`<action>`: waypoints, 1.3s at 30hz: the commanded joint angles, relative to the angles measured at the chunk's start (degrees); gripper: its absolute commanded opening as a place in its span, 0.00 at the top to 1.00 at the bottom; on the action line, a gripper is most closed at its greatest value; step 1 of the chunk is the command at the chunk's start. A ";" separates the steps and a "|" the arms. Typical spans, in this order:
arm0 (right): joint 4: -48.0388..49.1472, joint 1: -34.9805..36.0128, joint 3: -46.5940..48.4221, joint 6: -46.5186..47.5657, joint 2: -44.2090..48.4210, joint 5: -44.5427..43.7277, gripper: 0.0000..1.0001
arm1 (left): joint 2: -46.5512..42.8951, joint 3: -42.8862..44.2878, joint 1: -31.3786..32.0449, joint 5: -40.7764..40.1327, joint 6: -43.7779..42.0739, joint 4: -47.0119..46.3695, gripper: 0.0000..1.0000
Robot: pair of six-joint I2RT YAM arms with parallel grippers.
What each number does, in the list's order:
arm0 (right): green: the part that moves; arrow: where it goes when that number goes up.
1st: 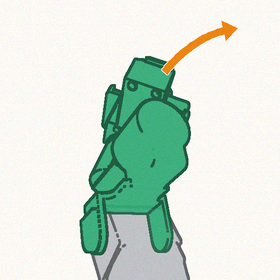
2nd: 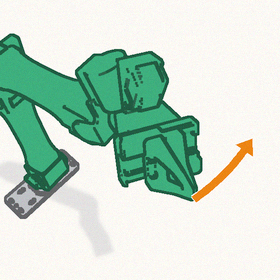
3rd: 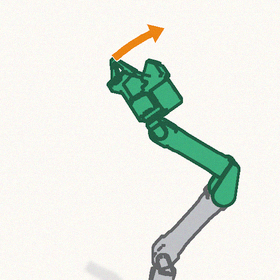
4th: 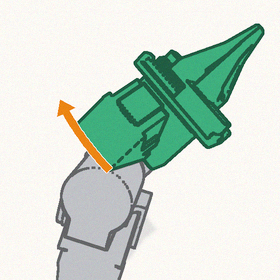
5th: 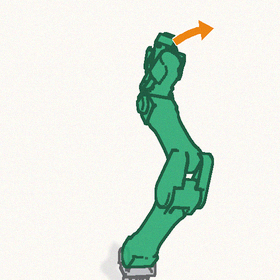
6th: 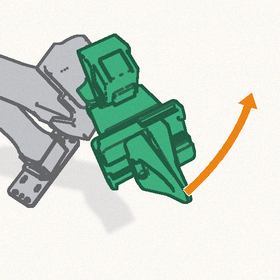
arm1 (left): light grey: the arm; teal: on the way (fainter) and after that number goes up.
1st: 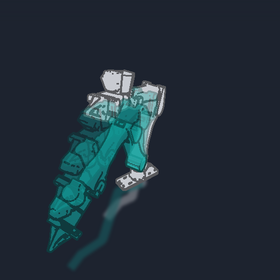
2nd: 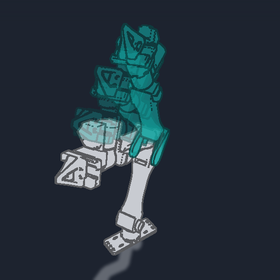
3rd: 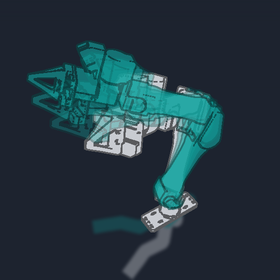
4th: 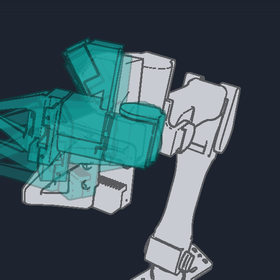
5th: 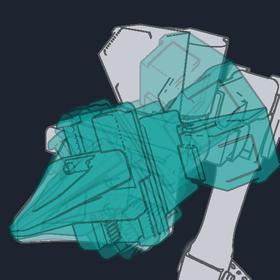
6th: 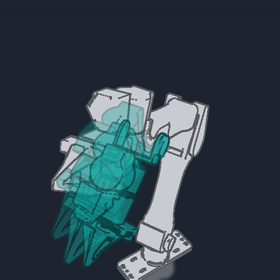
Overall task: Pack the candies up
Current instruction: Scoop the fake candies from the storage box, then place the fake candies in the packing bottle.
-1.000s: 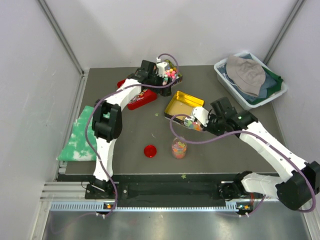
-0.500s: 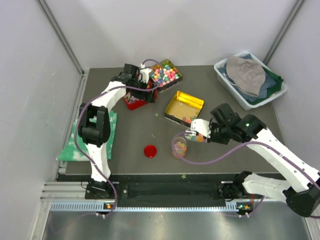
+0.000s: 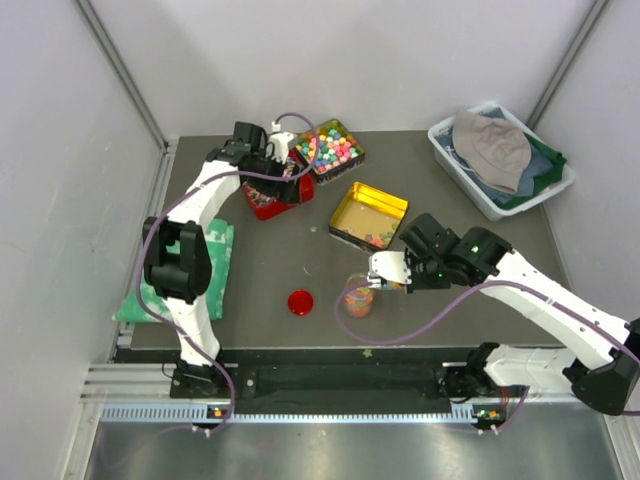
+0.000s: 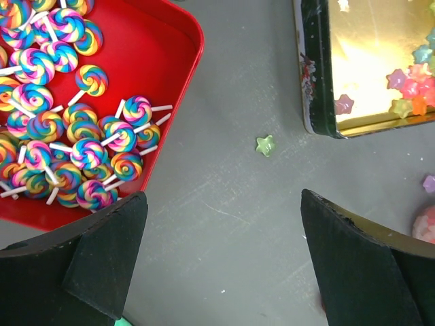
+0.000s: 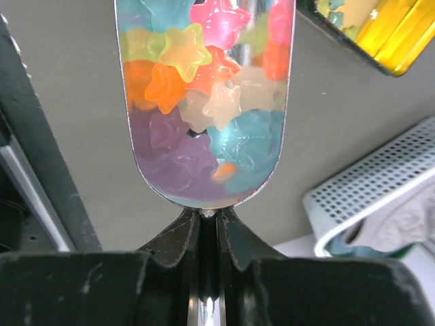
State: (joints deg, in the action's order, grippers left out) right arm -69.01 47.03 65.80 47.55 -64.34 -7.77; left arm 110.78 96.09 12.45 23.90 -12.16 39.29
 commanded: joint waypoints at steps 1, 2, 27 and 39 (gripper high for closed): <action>-0.24 2.89 4.07 1.49 -1.23 -5.58 1.00 | -4.35 -1.17 -0.32 1.50 -1.11 0.26 0.01; -0.16 3.59 4.16 1.49 -1.75 -6.63 1.00 | -4.61 -1.35 -0.32 1.59 -1.11 0.44 0.01; -0.77 12.83 6.80 3.43 -7.56 -17.45 1.00 | -6.72 -6.62 -2.51 3.61 -0.84 -2.64 0.01; -0.60 17.13 6.00 4.57 -8.52 -22.73 1.00 | -7.60 -8.99 -3.31 4.58 -0.84 -3.78 0.01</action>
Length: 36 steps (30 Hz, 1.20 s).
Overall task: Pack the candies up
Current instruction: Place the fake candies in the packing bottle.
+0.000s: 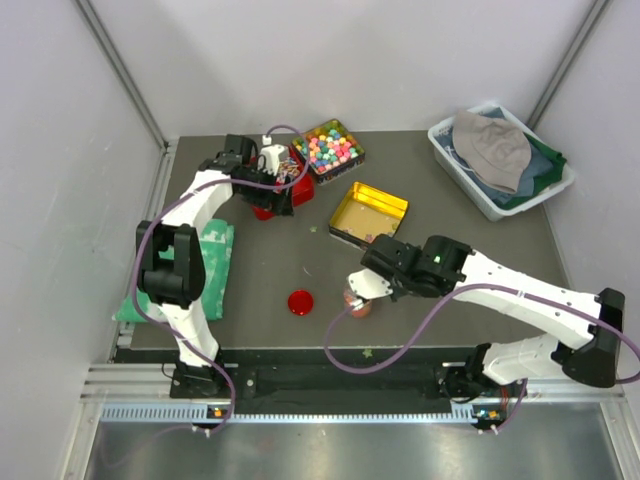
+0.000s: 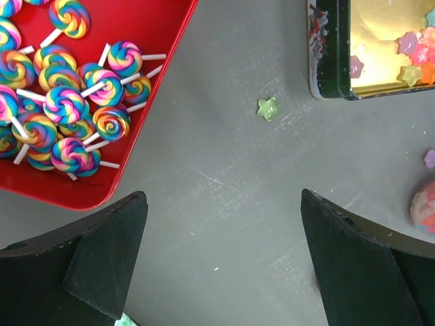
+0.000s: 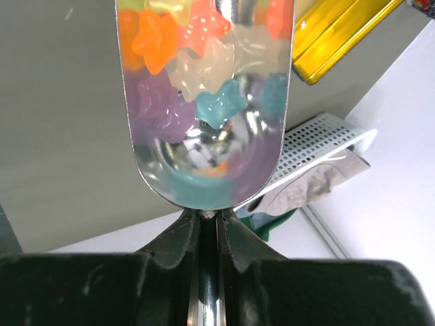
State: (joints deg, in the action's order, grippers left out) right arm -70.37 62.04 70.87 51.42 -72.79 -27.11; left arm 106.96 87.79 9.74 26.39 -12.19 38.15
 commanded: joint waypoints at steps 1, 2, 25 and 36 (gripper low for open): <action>0.41 2.38 1.02 0.70 -0.15 -3.99 1.00 | -3.77 -0.78 -0.77 2.08 -0.74 -2.73 0.01; 0.23 2.64 1.02 0.70 -0.33 -4.09 1.00 | -3.86 -1.12 -0.77 2.17 -0.82 -2.82 0.01; 1.46 5.63 -0.82 4.39 -0.86 -10.59 1.00 | -4.12 -3.15 -1.65 3.49 -0.82 -3.61 0.01; 0.58 0.30 5.93 4.13 -0.07 -7.35 1.00 | -3.95 -4.03 -1.83 4.63 -0.73 -4.14 0.01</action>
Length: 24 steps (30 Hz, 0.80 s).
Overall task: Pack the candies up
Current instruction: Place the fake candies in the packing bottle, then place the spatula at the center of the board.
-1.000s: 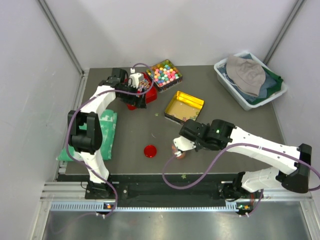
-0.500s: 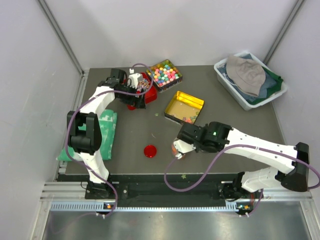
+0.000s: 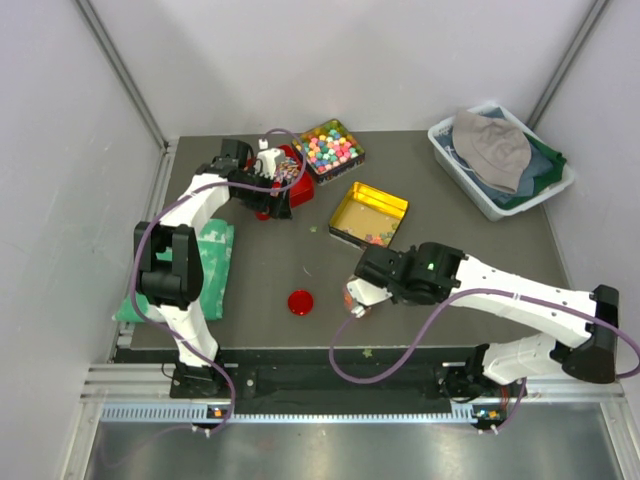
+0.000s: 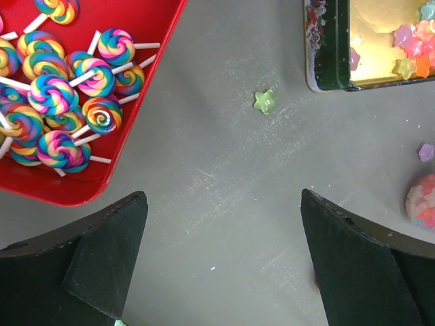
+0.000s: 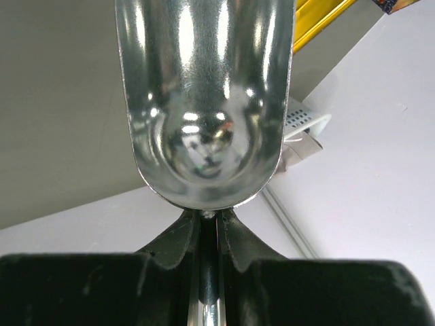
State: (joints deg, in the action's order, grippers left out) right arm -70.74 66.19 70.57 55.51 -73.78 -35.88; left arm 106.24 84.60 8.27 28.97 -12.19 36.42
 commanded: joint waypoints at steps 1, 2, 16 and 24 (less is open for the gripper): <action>1.56 -5.79 6.60 0.74 1.18 2.12 1.00 | -3.05 -1.19 -0.36 2.23 -0.73 -2.58 0.01; 2.88 -7.38 6.95 1.09 1.62 2.91 1.00 | -3.05 -1.28 -0.36 2.58 -0.47 -2.59 0.01; 20.89 -44.64 1.17 -10.33 -4.18 24.88 1.00 | -5.51 -2.51 -0.36 5.22 -0.21 -3.82 0.01; 33.89 -52.92 -5.52 -14.11 -12.60 28.84 1.00 | -7.79 -2.51 -0.45 5.04 -0.73 -2.94 0.01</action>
State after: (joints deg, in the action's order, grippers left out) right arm -47.03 16.47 65.25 44.71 -83.20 -11.53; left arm 102.10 82.26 8.27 32.45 -11.99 34.68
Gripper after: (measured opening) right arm 0.082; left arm 0.987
